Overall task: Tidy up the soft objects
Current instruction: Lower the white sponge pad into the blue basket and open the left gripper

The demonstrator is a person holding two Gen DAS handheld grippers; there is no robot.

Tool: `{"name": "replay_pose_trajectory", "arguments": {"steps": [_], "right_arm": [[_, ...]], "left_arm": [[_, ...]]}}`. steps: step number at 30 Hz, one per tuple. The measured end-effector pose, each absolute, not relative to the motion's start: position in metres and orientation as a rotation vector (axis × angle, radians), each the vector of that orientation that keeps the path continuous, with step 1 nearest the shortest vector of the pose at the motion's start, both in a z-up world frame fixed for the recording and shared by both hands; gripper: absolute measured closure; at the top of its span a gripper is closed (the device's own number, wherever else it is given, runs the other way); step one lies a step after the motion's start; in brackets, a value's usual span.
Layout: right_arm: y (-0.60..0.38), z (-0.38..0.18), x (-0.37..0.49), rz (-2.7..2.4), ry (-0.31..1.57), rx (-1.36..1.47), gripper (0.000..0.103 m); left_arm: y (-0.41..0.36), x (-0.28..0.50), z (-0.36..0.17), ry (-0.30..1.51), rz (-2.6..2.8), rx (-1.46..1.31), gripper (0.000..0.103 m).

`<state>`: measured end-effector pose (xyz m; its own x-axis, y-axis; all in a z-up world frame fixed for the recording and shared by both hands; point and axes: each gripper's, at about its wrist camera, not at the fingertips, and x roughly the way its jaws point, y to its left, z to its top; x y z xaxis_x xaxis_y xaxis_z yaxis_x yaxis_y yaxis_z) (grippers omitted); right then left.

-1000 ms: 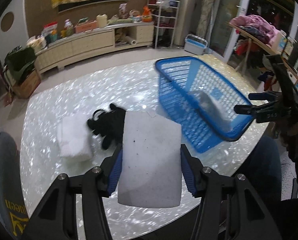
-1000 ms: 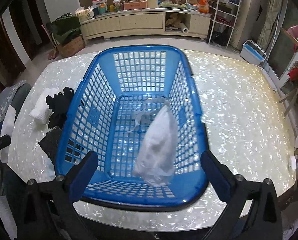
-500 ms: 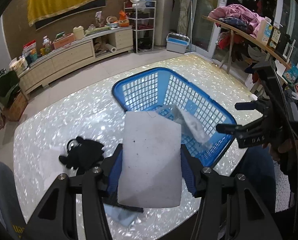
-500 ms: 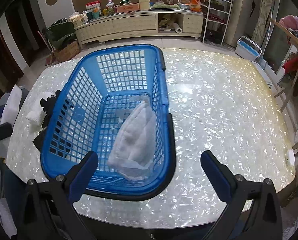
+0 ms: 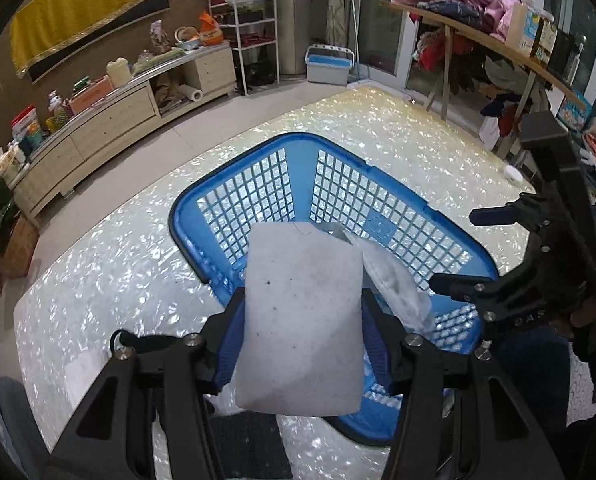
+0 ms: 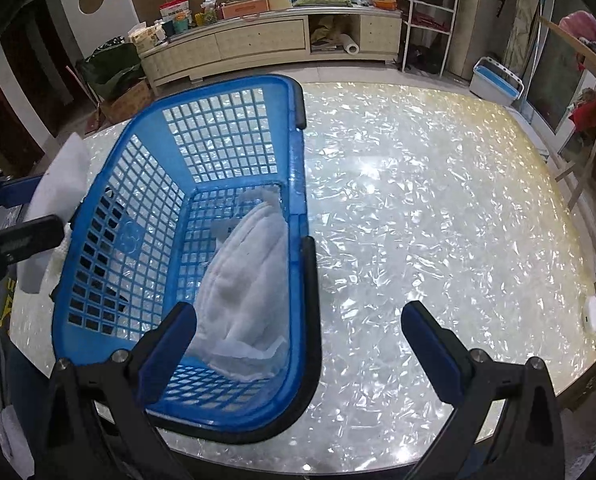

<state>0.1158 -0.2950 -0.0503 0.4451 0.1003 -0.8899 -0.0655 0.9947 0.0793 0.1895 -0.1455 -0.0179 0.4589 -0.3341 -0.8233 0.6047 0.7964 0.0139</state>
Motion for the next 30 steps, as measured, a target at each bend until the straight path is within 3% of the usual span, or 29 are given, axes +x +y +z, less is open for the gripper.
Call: {"name": "replay_pose_trajectory", "arguments": {"steps": [30], "right_arm": [[-0.313, -0.079, 0.139, 0.097, 1.158, 0.105, 0.000]], "left_arm": [[-0.204, 0.265, -0.077, 0.928, -0.703, 0.586, 0.049]]}}
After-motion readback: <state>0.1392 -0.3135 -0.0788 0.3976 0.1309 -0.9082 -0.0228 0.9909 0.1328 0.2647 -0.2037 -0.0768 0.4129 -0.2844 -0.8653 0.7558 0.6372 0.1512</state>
